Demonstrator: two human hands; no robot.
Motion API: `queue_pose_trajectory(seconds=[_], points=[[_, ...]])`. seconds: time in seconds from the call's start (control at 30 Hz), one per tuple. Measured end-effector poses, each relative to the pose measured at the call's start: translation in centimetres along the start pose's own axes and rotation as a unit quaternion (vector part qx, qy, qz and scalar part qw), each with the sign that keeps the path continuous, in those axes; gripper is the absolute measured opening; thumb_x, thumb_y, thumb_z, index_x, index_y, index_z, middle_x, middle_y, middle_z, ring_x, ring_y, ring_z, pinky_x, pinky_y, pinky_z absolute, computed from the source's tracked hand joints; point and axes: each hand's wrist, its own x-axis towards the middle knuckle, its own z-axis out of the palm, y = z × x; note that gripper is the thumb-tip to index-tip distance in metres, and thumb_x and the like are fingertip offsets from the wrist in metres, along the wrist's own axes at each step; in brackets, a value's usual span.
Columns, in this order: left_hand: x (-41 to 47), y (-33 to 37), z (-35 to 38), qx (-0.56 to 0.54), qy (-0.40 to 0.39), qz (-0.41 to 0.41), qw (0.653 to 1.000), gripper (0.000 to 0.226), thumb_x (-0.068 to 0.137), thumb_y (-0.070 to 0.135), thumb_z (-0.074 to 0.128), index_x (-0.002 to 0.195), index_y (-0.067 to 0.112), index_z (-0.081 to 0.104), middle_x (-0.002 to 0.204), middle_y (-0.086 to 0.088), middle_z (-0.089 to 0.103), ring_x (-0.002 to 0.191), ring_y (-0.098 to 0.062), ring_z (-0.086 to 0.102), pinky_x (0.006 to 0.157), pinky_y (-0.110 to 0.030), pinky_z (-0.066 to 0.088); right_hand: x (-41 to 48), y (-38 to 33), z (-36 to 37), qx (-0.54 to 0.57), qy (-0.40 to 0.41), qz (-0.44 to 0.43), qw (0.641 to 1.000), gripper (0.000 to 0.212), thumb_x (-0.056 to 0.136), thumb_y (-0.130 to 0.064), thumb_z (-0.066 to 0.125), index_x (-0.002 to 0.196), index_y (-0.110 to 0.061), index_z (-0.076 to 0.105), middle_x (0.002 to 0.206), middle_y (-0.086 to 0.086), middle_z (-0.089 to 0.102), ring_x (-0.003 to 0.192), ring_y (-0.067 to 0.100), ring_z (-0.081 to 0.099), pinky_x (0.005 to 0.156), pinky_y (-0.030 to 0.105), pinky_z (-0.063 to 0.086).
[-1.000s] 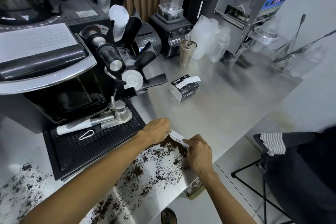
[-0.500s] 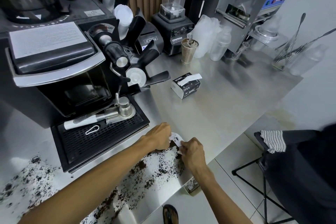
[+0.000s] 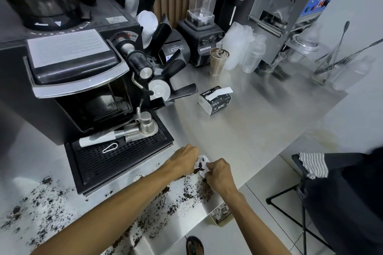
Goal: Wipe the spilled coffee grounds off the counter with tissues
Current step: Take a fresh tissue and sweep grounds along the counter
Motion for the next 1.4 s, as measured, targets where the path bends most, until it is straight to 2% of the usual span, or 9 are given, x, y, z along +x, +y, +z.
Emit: queue_pose_trajectory(seconds=[0.2,0.27,0.4,0.53,0.73,0.87,1.1,1.27,1.4], points=[[-1.0,0.2,-0.9,0.037,0.026,0.028,0.999,0.020,0.088,0.004,0.065,0.107,0.006,0.065,0.106,-0.013,0.059,0.091,-0.031,0.062,0.080,-0.038,0.055,0.3,0.1,1.0,0.085,0.050,0.044,0.994,0.027,0.077,-0.001,0.068,0.064,-0.012,0.047,0.068,0.003,0.042,0.068,0.020,0.039,0.046,0.009,0.025],[-1.1,0.2,-1.2,0.040,0.032,0.039,0.998,0.011,0.086,0.003,0.067,0.095,0.007,0.065,0.096,-0.013,0.061,0.082,-0.030,0.061,0.073,-0.037,0.054,0.3,0.3,1.3,0.091,0.066,0.042,0.993,0.007,0.079,-0.006,0.074,0.083,-0.008,0.068,0.082,0.008,0.063,0.074,0.018,0.056,0.057,0.008,0.039],[-1.0,0.0,-1.1,0.030,0.027,0.046,0.998,0.024,0.085,0.009,0.071,0.109,0.011,0.068,0.100,-0.013,0.062,0.087,-0.030,0.063,0.077,-0.038,0.056,0.3,0.2,1.4,0.129,0.074,0.056,0.987,0.039,0.078,-0.011,0.077,0.115,-0.006,0.067,0.101,0.011,0.070,0.086,0.019,0.067,0.077,0.027,0.055],[-0.8,0.1,-1.1,0.022,0.030,0.046,0.998,0.026,0.087,0.014,0.070,0.112,0.011,0.066,0.105,-0.011,0.058,0.092,-0.029,0.062,0.077,-0.034,0.053,0.4,-0.1,1.2,0.143,0.078,0.053,0.985,0.039,0.073,-0.014,0.078,0.109,-0.016,0.066,0.086,0.005,0.072,0.080,0.018,0.068,0.071,0.034,0.056],[-0.7,0.5,-1.5,0.017,0.019,0.039,0.999,0.013,0.088,0.016,0.069,0.097,0.008,0.068,0.100,-0.012,0.059,0.083,-0.029,0.060,0.066,-0.031,0.047,0.7,-0.1,1.1,0.145,0.062,0.027,0.987,0.057,0.076,-0.024,0.082,0.127,-0.018,0.057,0.085,0.001,0.073,0.078,0.011,0.069,0.072,0.027,0.054],[-0.7,0.6,-1.6,0.009,0.008,0.026,1.000,0.021,0.089,0.012,0.065,0.109,0.007,0.064,0.106,-0.012,0.055,0.091,-0.031,0.061,0.071,-0.034,0.051,0.7,-0.1,1.0,0.130,0.062,0.001,0.990,0.056,0.079,-0.023,0.080,0.129,-0.014,0.058,0.086,0.003,0.075,0.081,0.011,0.071,0.073,0.021,0.051],[-0.6,1.0,-1.4,-0.021,-0.037,0.024,0.999,0.011,0.085,0.000,0.065,0.078,0.007,0.059,0.076,-0.007,0.054,0.056,-0.022,0.054,0.049,-0.029,0.047,1.1,-0.2,1.0,0.097,0.065,-0.027,0.993,0.044,0.079,-0.023,0.079,0.120,-0.010,0.067,0.093,0.009,0.075,0.074,0.012,0.070,0.072,0.022,0.052],[0.0,0.1,-1.3,-0.022,-0.072,0.028,0.997,0.018,0.085,-0.005,0.056,0.074,0.009,0.054,0.085,-0.008,0.053,0.071,-0.029,0.064,0.060,-0.040,0.058,1.4,-0.1,1.2,0.096,0.065,-0.022,0.993,0.041,0.080,-0.022,0.077,0.118,-0.012,0.068,0.095,0.007,0.074,0.076,0.011,0.069,0.073,0.022,0.054],[0.5,-0.7,-1.0,-0.036,-0.038,0.041,0.998,0.014,0.092,0.006,0.059,0.089,0.008,0.073,0.091,-0.011,0.061,0.075,-0.028,0.065,0.064,-0.038,0.056,1.5,0.1,1.3,0.094,0.062,-0.022,0.993,0.043,0.080,-0.021,0.077,0.120,-0.010,0.067,0.094,0.006,0.075,0.077,0.011,0.069,0.072,0.019,0.052]])
